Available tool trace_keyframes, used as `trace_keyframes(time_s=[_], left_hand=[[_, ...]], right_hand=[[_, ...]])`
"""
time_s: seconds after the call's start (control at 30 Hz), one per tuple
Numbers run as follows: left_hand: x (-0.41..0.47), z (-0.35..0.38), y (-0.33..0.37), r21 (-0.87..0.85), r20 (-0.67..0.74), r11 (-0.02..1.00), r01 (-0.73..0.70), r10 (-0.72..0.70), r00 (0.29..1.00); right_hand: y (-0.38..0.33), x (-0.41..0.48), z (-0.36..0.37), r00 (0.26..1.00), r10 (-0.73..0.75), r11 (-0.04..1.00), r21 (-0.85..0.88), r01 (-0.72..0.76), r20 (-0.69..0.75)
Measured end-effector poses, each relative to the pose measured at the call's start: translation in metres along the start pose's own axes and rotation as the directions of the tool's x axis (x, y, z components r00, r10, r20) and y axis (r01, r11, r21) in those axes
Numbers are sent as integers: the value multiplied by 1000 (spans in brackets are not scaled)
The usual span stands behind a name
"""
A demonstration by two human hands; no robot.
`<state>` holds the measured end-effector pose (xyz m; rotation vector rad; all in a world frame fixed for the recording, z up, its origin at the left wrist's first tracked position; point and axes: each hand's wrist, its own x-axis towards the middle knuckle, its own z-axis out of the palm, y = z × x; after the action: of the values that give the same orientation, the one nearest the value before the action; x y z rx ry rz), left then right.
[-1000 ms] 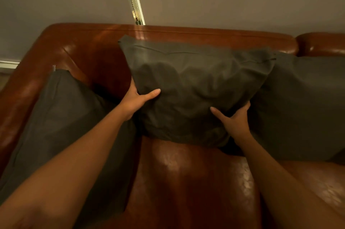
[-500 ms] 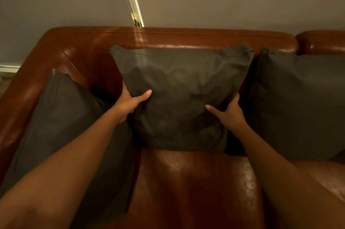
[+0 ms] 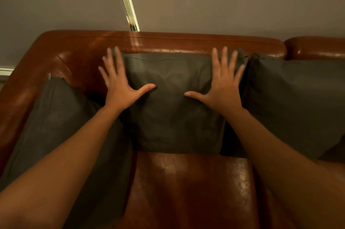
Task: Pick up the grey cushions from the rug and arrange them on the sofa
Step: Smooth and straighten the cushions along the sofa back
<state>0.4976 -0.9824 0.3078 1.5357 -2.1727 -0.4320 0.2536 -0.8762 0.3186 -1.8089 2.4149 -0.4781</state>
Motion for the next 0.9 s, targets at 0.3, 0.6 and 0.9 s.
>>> trace_keyframes(time_s=[0.3,0.6,0.9], left_hand=[[47,-4,8,356,493,930,-96,-99,864],[46,-3,-3,466,418,873,-147,-71,906],[22,-16,14,455,416,886,-92,-120,901]], right_hand=[[21,46,-16,863,174,947,-320,-16,474],[32,50,-14,889,115,953,-300,27,444],[20,39,-20,897,24,940,-314,130,442]])
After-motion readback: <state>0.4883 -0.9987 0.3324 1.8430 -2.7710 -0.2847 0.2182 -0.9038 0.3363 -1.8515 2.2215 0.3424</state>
